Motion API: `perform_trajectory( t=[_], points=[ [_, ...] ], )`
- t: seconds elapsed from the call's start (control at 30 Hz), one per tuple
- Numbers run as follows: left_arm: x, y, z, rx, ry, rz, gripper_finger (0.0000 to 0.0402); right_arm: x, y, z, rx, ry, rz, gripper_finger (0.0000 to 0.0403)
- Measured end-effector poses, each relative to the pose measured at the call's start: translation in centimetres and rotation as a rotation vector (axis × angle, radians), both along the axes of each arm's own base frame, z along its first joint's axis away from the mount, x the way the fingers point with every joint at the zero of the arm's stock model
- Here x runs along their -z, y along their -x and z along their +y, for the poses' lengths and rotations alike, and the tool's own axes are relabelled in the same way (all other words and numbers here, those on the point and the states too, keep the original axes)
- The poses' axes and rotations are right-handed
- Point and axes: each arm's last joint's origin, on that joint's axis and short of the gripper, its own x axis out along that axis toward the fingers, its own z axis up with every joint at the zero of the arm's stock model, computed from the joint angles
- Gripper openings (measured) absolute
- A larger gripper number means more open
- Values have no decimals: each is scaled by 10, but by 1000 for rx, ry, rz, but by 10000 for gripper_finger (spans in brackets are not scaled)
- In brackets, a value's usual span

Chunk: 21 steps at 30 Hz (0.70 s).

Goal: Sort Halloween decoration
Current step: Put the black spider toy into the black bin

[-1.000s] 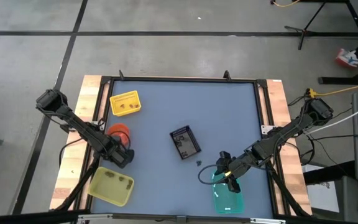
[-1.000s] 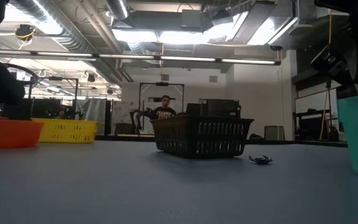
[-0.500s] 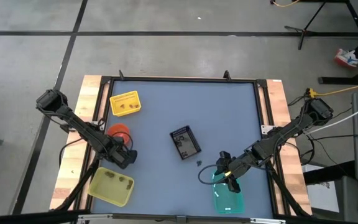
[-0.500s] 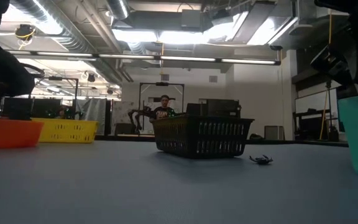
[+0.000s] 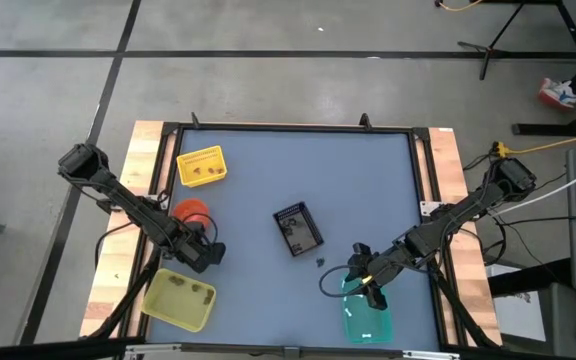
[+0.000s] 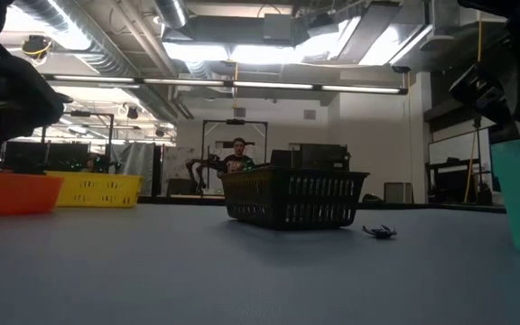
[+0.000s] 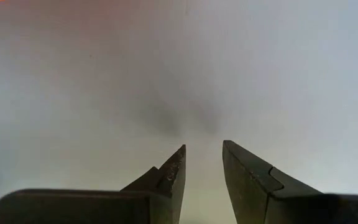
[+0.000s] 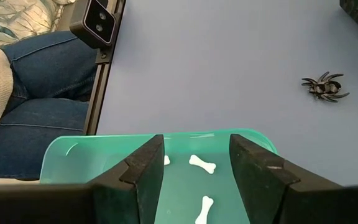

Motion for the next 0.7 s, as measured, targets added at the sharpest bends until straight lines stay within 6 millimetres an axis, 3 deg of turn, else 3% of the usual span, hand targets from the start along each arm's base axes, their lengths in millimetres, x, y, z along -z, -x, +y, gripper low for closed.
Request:
perform_trajectory(
  t=[0.43, 0.7],
  points=[
    [0, -1, 0, 6, -26, -23, 92, 0, 0, 0, 11, 8, -9, 179],
    [-4, -10, -2, 75, -88, -165, 92, 0, -1, -1, 29, 22, -21, 179]
  ],
)
